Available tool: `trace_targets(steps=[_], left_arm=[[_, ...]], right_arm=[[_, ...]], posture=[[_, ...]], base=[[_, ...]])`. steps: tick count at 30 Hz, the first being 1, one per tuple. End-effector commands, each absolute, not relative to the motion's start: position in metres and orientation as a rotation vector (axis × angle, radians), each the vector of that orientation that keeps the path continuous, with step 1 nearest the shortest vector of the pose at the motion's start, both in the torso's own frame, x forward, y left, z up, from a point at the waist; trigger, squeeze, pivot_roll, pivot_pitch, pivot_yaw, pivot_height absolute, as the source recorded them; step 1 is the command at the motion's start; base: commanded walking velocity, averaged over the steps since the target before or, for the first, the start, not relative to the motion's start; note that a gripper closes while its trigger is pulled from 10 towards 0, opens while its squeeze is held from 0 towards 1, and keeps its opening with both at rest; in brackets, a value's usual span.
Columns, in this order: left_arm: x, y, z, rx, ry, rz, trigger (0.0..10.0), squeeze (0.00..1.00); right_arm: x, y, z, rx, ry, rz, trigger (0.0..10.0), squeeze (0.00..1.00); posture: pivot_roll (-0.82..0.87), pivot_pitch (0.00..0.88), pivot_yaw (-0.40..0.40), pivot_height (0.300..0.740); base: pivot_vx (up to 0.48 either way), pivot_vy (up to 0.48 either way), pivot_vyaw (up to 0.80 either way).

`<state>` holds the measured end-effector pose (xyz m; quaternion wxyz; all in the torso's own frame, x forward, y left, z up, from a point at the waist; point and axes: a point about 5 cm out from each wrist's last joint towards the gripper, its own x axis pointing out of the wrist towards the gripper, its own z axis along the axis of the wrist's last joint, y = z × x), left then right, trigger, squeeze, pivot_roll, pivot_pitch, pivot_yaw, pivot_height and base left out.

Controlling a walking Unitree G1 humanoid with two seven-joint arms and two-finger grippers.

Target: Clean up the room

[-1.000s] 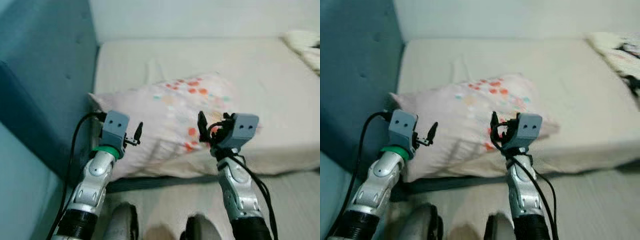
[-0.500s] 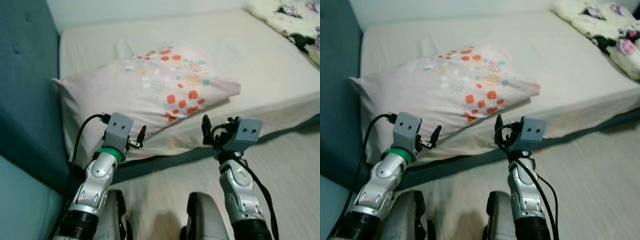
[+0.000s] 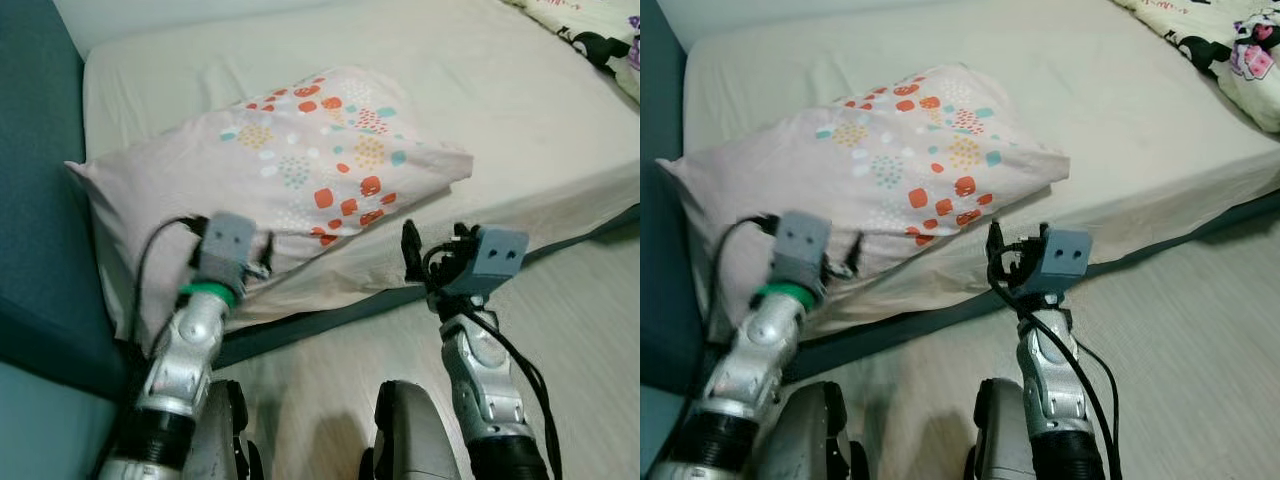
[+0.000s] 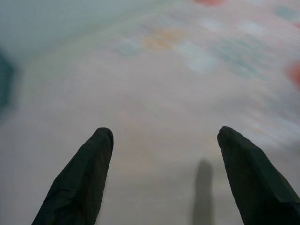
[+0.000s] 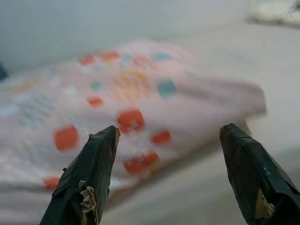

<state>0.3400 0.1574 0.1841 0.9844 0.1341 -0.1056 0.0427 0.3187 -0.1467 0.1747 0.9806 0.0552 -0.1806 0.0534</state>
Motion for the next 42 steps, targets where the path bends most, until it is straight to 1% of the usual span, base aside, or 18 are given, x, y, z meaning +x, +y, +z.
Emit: trace_targets(steps=[1, 4, 7, 8, 9, 10, 12, 18, 20, 21, 25, 30, 34, 36, 39, 40, 41, 42], left_arm=[[0.340, 0.170, 0.185, 0.299, -0.180, 0.164, 10.0, 0.00], [0.341, 0.189, 0.193, 0.338, -0.140, 0.154, 10.0, 0.00], [0.339, 0.191, 0.190, 0.341, -0.114, 0.117, 10.0, 0.03], [0.335, 0.192, 0.181, 0.341, -0.051, 0.072, 10.0, 0.98], [0.330, 0.194, 0.171, 0.286, 0.016, 0.051, 10.0, 1.00], [0.326, 0.195, 0.165, 0.242, 0.056, 0.045, 10.0, 1.00], [0.330, 0.202, 0.155, 0.109, 0.099, 0.128, 10.0, 1.00], [0.349, 0.210, 0.149, -0.045, 0.167, 0.300, 10.0, 1.00], [0.354, 0.212, 0.152, -0.046, 0.162, 0.341, 10.0, 1.00], [0.359, 0.225, 0.159, 0.015, 0.135, 0.472, 10.0, 1.00], [0.354, 0.238, 0.159, 0.118, 0.140, 0.574, 10.0, 1.00], [0.347, 0.242, 0.148, 0.168, 0.194, 0.601, 10.0, 1.00], [0.329, 0.239, 0.103, 0.233, 0.408, 0.530, 10.0, 1.00], [0.326, 0.236, 0.094, 0.221, 0.450, 0.520, 10.0, 1.00], [0.322, 0.219, 0.070, 0.055, 0.591, 0.425, 10.0, 1.00], [0.321, 0.215, 0.066, 0.000, 0.621, 0.416, 10.0, 0.62], [0.322, 0.207, 0.062, -0.106, 0.658, 0.381, 10.0, 0.00], [0.325, 0.197, 0.061, -0.249, 0.689, 0.312, 10.0, 0.00]], right_arm=[[0.317, -0.147, 0.179, 0.106, -0.371, 0.129, 10.0, 0.00], [0.318, -0.158, 0.191, 0.082, -0.393, 0.137, 10.0, 0.00], [0.318, -0.164, 0.190, 0.076, -0.387, 0.121, 10.0, 0.00], [0.318, -0.173, 0.186, 0.074, -0.369, 0.095, 10.0, 0.00], [0.318, -0.182, 0.180, 0.073, -0.348, 0.068, 10.0, 0.00], [0.317, -0.187, 0.177, 0.073, -0.333, 0.051, 10.0, 0.00], [0.316, -0.190, 0.170, 0.081, -0.308, 0.040, 10.0, 0.00], [0.316, -0.185, 0.167, 0.097, -0.286, 0.053, 10.0, 0.00], [0.316, -0.183, 0.167, 0.100, -0.282, 0.059, 10.0, 0.00], [0.315, -0.179, 0.166, 0.105, -0.278, 0.066, 10.0, 0.00], [0.313, -0.178, 0.163, 0.111, -0.272, 0.065, 10.0, 0.00], [0.312, -0.179, 0.161, 0.115, -0.267, 0.060, 10.0, 0.00], [0.311, -0.179, 0.157, 0.118, -0.257, 0.053, 10.0, 0.00], [0.311, -0.179, 0.157, 0.118, -0.255, 0.053, 10.0, 0.00], [0.311, -0.178, 0.158, 0.119, -0.254, 0.055, 10.0, 0.00], [0.311, -0.178, 0.158, 0.120, -0.254, 0.055, 10.0, 0.00], [0.311, -0.178, 0.158, 0.121, -0.255, 0.055, 10.0, 0.00], [0.312, -0.178, 0.158, 0.122, -0.255, 0.055, 10.0, 0.00]], posture=[[0.04, 0.162, 0.032, 0.579], [0.06, 0.170, 0.028, 0.579], [0.06, 0.170, 0.028, 0.579], [0.06, 0.175, 0.028, 0.579], [0.07, 0.181, 0.027, 0.579], [0.07, 0.181, 0.027, 0.579], [0.06, 0.184, 0.025, 0.579], [0.06, 0.187, 0.023, 0.579], [0.05, 0.187, 0.027, 0.579], [0.05, 0.190, 0.030, 0.579], [0.05, 0.194, 0.038, 0.579], [0.05, 0.198, 0.042, 0.579], [0.05, 0.203, 0.043, 0.579], [0.05, 0.203, 0.043, 0.579], [0.06, 0.206, 0.039, 0.579], [0.06, 0.206, 0.039, 0.579], [0.06, 0.206, 0.039, 0.579], [0.05, 0.201, 0.037, 0.579]], base=[[0.000, 0.000, 0.00], [0.000, 0.000, 0.00], [0.000, 0.000, 0.00], [0.000, 0.000, 0.00], [0.000, 0.000, 0.00], [0.000, 0.000, 0.00], [0.000, 0.000, 0.00], [0.000, 0.000, 0.00], [0.000, 0.000, 0.00], [0.000, 0.000, 0.00], [0.000, 0.000, 0.00], [0.000, 0.000, 0.00], [0.000, 0.000, 0.00], [0.000, 0.000, 0.00], [0.000, 0.000, 0.00], [0.000, 0.000, 0.00], [0.000, 0.000, 0.00], [0.000, 0.000, 0.00]])
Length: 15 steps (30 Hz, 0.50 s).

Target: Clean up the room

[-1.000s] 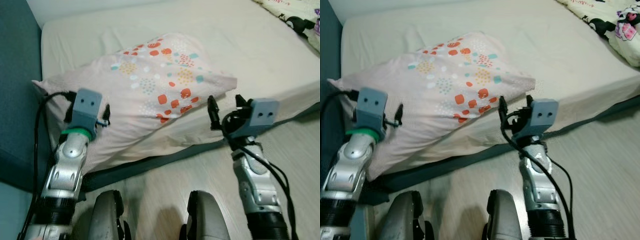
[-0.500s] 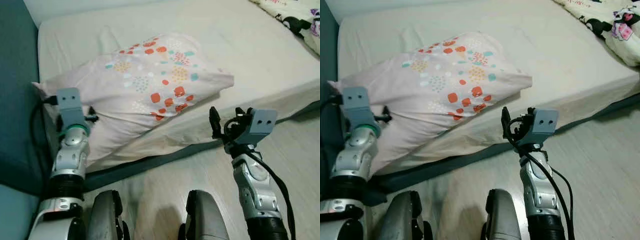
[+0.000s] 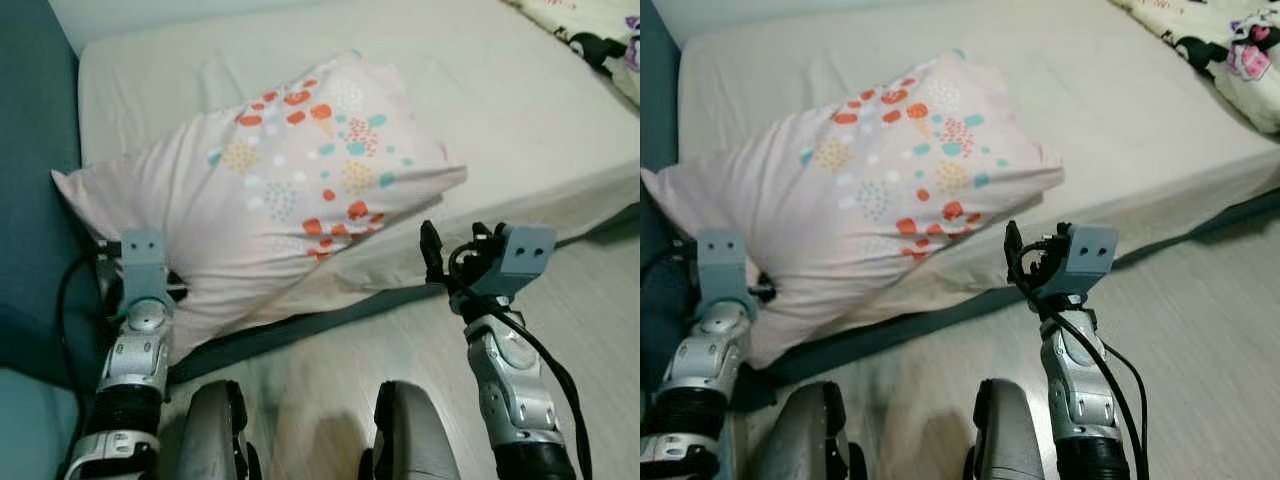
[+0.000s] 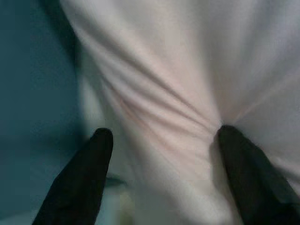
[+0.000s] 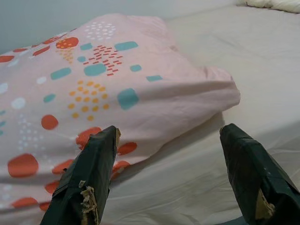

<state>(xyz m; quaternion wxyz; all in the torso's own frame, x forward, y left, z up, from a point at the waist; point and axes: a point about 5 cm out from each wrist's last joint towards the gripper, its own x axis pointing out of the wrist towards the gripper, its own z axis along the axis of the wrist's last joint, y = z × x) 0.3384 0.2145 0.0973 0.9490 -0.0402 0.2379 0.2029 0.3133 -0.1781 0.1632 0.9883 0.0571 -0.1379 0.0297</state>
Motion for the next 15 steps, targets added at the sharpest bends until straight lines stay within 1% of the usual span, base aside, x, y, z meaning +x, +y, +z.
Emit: trace_targets(steps=[1, 2, 3, 4, 7, 10, 11, 13, 14, 15], left_arm=[[0.327, 0.189, 0.061, -0.339, 0.702, 0.261, 10.0, 0.00], [0.330, 0.182, 0.063, -0.406, 0.704, 0.201, 10.0, 0.00], [0.330, 0.182, 0.063, -0.406, 0.704, 0.201, 10.0, 0.00], [0.332, 0.179, 0.066, -0.438, 0.701, 0.156, 10.0, 0.00], [0.332, 0.179, 0.066, -0.441, 0.701, 0.146, 10.0, 0.00], [0.339, 0.172, 0.071, -0.490, 0.686, 0.065, 10.0, 0.00], [0.343, 0.169, 0.075, -0.467, 0.665, 0.039, 0.5, 0.00], [0.345, 0.168, 0.077, -0.448, 0.651, 0.025, 0.5, 0.00], [0.348, 0.167, 0.080, -0.406, 0.626, 0.014, 0.0, 0.00], [0.350, 0.167, 0.083, -0.381, 0.604, 0.002, 0.0, 0.00]], right_arm=[[0.312, -0.177, 0.158, 0.122, -0.255, 0.055, 10.0, 0.00], [0.312, -0.177, 0.158, 0.122, -0.256, 0.054, 10.0, 0.00], [0.312, -0.177, 0.158, 0.122, -0.256, 0.054, 10.0, 0.00], [0.312, -0.177, 0.158, 0.122, -0.256, 0.054, 10.0, 0.00], [0.312, -0.177, 0.158, 0.122, -0.255, 0.054, 10.0, 0.00], [0.312, -0.178, 0.159, 0.123, -0.259, 0.049, 10.0, 0.00], [0.312, -0.179, 0.160, 0.124, -0.261, 0.045, 10.0, 0.00], [0.312, -0.179, 0.161, 0.124, -0.263, 0.043, 10.0, 0.00], [0.313, -0.180, 0.161, 0.125, -0.265, 0.039, 10.0, 0.00], [0.313, -0.181, 0.161, 0.127, -0.266, 0.034, 10.0, 0.00]], posture=[[0.05, 0.201, 0.037, 0.579], [0.05, 0.201, 0.037, 0.579], [0.05, 0.201, 0.037, 0.579], [0.05, 0.196, 0.038, 0.579], [0.05, 0.196, 0.038, 0.579], [0.05, 0.196, 0.038, 0.579], [0.04, 0.193, 0.038, 0.579], [0.04, 0.193, 0.038, 0.579], [0.04, 0.193, 0.038, 0.579], [0.03, 0.186, 0.041, 0.579]], base=[[0.000, 0.000, 0.00], [0.000, 0.000, 0.00], [0.000, 0.000, 0.00], [0.000, 0.000, 0.00], [0.000, 0.000, 0.00], [0.000, 0.000, 0.00], [0.000, 0.000, 0.00], [0.000, 0.000, 0.00], [0.000, 0.000, 0.00], [0.000, 0.000, 0.00]])
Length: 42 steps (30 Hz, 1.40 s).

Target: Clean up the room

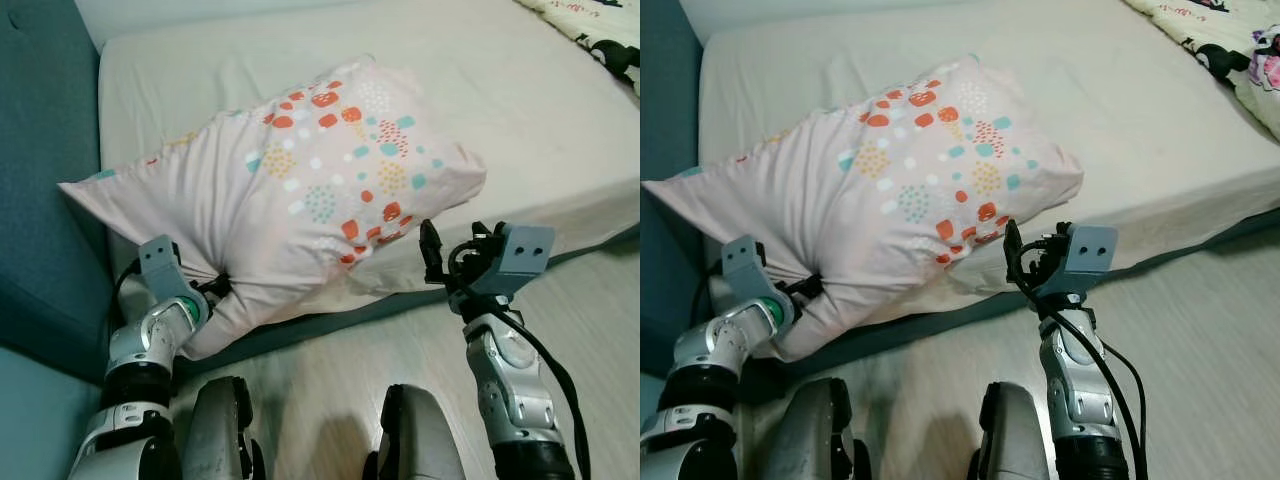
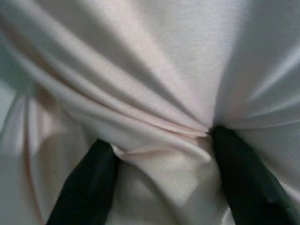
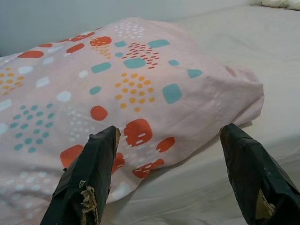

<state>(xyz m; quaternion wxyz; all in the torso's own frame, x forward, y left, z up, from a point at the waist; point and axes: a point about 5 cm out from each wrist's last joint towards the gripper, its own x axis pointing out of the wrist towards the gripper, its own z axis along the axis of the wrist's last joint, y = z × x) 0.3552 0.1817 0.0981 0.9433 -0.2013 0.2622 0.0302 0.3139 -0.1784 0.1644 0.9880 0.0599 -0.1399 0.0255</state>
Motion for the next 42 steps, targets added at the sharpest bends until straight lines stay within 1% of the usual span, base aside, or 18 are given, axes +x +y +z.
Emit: trace_targets(steps=[1, 10, 14, 15, 16, 17, 19, 21, 23, 24, 25, 26, 28, 31, 35, 36, 37, 42], left_arm=[[0.350, 0.167, 0.083, -0.381, 0.604, 0.002, 0.0, 0.00], [0.354, 0.170, 0.096, -0.294, 0.504, -0.020, 0.0, 0.00], [0.358, 0.177, 0.112, -0.199, 0.413, 0.046, 0.0, 0.00], [0.361, 0.180, 0.131, -0.115, 0.316, 0.065, 0.0, 0.00], [0.361, 0.180, 0.131, -0.115, 0.316, 0.065, 0.0, 0.00], [0.363, 0.182, 0.154, -0.047, 0.204, 0.079, 0.0, 0.00], [0.363, 0.182, 0.154, -0.047, 0.204, 0.079, 0.0, 0.00], [0.364, 0.183, 0.204, 0.060, -0.026, 0.083, 0.0, 0.00], [0.364, 0.183, 0.204, 0.060, -0.026, 0.083, 0.0, 0.00], [0.363, 0.184, 0.251, 0.186, -0.229, 0.120, 0.0, 0.00], [0.363, 0.184, 0.251, 0.186, -0.229, 0.120, 0.0, 0.00], [0.361, 0.188, 0.271, 0.274, -0.314, 0.179, 0.0, 0.00], [0.361, 0.188, 0.271, 0.274, -0.314, 0.179, 0.0, 0.00], [0.354, 0.200, 0.307, 0.398, -0.466, 0.371, 0.0, 0.00], [0.351, 0.204, 0.320, 0.415, -0.525, 0.427, 0.0, 0.00], [0.348, 0.206, 0.343, 0.420, -0.610, 0.487, 0.0, 0.00], [0.348, 0.206, 0.343, 0.420, -0.610, 0.487, 0.0, 0.00], [0.344, 0.208, 0.403, 0.409, -0.810, 0.598, 0.0, 0.00]], right_arm=[[0.313, -0.181, 0.161, 0.127, -0.266, 0.034, 10.0, 0.00], [0.313, -0.183, 0.161, 0.133, -0.266, 0.018, 10.0, 0.00], [0.314, -0.184, 0.161, 0.132, -0.266, 0.015, 10.0, 0.00], [0.314, -0.185, 0.161, 0.130, -0.266, 0.013, 10.0, 0.00], [0.314, -0.185, 0.161, 0.130, -0.266, 0.013, 10.0, 0.00], [0.314, -0.185, 0.161, 0.128, -0.265, 0.012, 10.0, 0.00], [0.314, -0.185, 0.161, 0.128, -0.265, 0.012, 10.0, 0.00], [0.315, -0.186, 0.161, 0.125, -0.263, 0.011, 10.0, 0.00], [0.315, -0.186, 0.161, 0.125, -0.263, 0.011, 10.0, 0.00], [0.316, -0.185, 0.161, 0.123, -0.264, 0.014, 10.0, 0.00], [0.316, -0.185, 0.161, 0.123, -0.264, 0.014, 10.0, 0.00], [0.316, -0.184, 0.161, 0.122, -0.264, 0.015, 10.0, 0.00], [0.316, -0.184, 0.161, 0.122, -0.264, 0.015, 10.0, 0.00], [0.317, -0.185, 0.162, 0.119, -0.264, 0.016, 10.0, 0.00], [0.317, -0.185, 0.162, 0.118, -0.264, 0.015, 10.0, 0.00], [0.317, -0.186, 0.162, 0.115, -0.264, 0.015, 10.0, 0.00], [0.317, -0.186, 0.162, 0.115, -0.264, 0.015, 10.0, 0.00], [0.318, -0.187, 0.163, 0.111, -0.268, 0.012, 10.0, 0.00]], posture=[[0.03, 0.186, 0.041, 0.579], [0.03, 0.186, 0.041, 0.579], [0.03, 0.186, 0.041, 0.579], [0.04, 0.190, 0.039, 0.579], [0.04, 0.190, 0.039, 0.579], [0.04, 0.190, 0.039, 0.579], [0.04, 0.190, 0.039, 0.579], [0.04, 0.192, 0.036, 0.579], [0.04, 0.192, 0.036, 0.579], [0.05, 0.192, 0.033, 0.579], [0.05, 0.192, 0.033, 0.579], [0.05, 0.192, 0.033, 0.579], [0.05, 0.192, 0.033, 0.579], [0.05, 0.190, 0.030, 0.579], [0.05, 0.190, 0.030, 0.579], [0.04, 0.188, 0.023, 0.579], [0.04, 0.188, 0.023, 0.579], [0.04, 0.181, 0.021, 0.579]], base=[[0.000, 0.000, 0.00], [0.000, 0.000, 0.00], [0.000, 0.000, 0.00], [0.000, 0.000, 0.00], [0.000, 0.000, 0.00], [0.000, 0.000, 0.00], [0.000, 0.000, 0.00], [0.000, 0.000, 0.00], [0.000, 0.000, 0.00], [0.000, 0.000, 0.00], [0.000, 0.000, 0.00], [0.000, 0.000, 0.00], [0.000, 0.000, 0.00], [0.000, 0.000, 0.00], [0.000, 0.000, 0.00], [0.000, 0.000, 0.00], [0.000, 0.000, 0.00], [0.000, 0.000, 0.00]])
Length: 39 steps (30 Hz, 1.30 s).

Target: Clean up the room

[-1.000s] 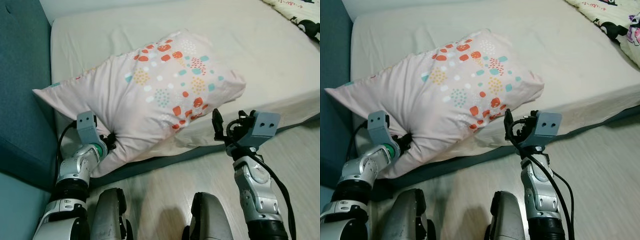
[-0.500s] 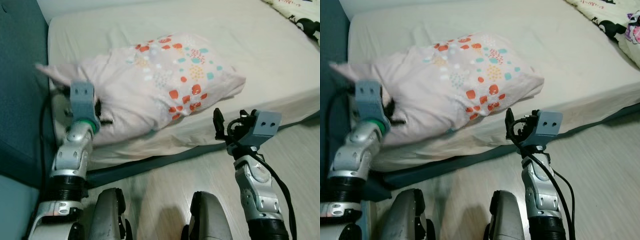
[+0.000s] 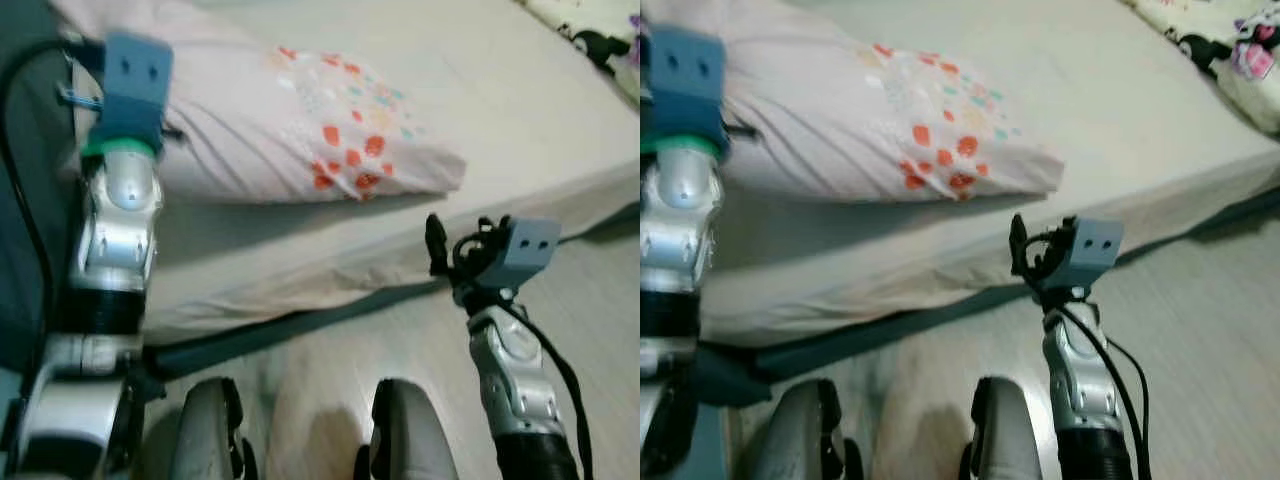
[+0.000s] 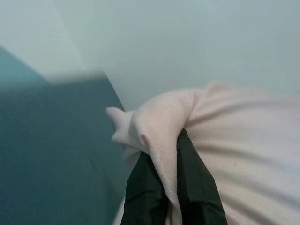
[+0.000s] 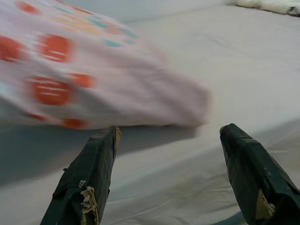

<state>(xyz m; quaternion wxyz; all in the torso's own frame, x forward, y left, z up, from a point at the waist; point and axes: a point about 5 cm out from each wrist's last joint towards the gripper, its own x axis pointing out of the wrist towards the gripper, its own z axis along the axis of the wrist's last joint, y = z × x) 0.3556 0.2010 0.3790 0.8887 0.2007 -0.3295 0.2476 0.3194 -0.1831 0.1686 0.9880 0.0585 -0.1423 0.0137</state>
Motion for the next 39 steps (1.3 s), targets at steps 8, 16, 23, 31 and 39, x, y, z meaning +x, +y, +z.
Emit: trace_targets(steps=[8, 16, 23, 31, 39], left_arm=[[0.312, 0.219, 0.488, 0.340, -1.095, 0.786, 0.0, 0.00], [0.277, 0.242, 0.528, 0.291, -1.259, 0.937, 0.0, 0.00], [0.311, 0.214, 0.516, 0.408, -1.136, 0.726, 0.0, 0.00], [0.370, 0.163, 0.442, 0.533, -0.821, 0.361, 10.0, 0.00], [0.384, 0.149, 0.396, 0.182, -0.638, 0.141, 10.0, 1.00]], right_arm=[[0.317, -0.186, 0.161, 0.113, -0.265, 0.007, 10.0, 0.00], [0.318, -0.183, 0.160, 0.117, -0.260, 0.013, 10.0, 0.00], [0.318, -0.182, 0.159, 0.119, -0.259, 0.017, 10.0, 0.00], [0.318, -0.181, 0.158, 0.120, -0.257, 0.018, 10.0, 0.00], [0.316, -0.184, 0.158, 0.113, -0.256, 0.016, 10.0, 0.00]], posture=[[0.03, 0.179, 0.024, 0.579], [0.04, 0.180, 0.024, 0.579], [0.05, 0.181, 0.019, 0.579], [0.04, 0.181, 0.024, 0.579], [0.04, 0.179, 0.024, 0.579]], base=[[0.000, 0.000, 0.00], [0.000, 0.000, 0.00], [0.000, 0.000, 0.00], [0.000, 0.000, 0.00], [0.000, 0.000, 0.00]])
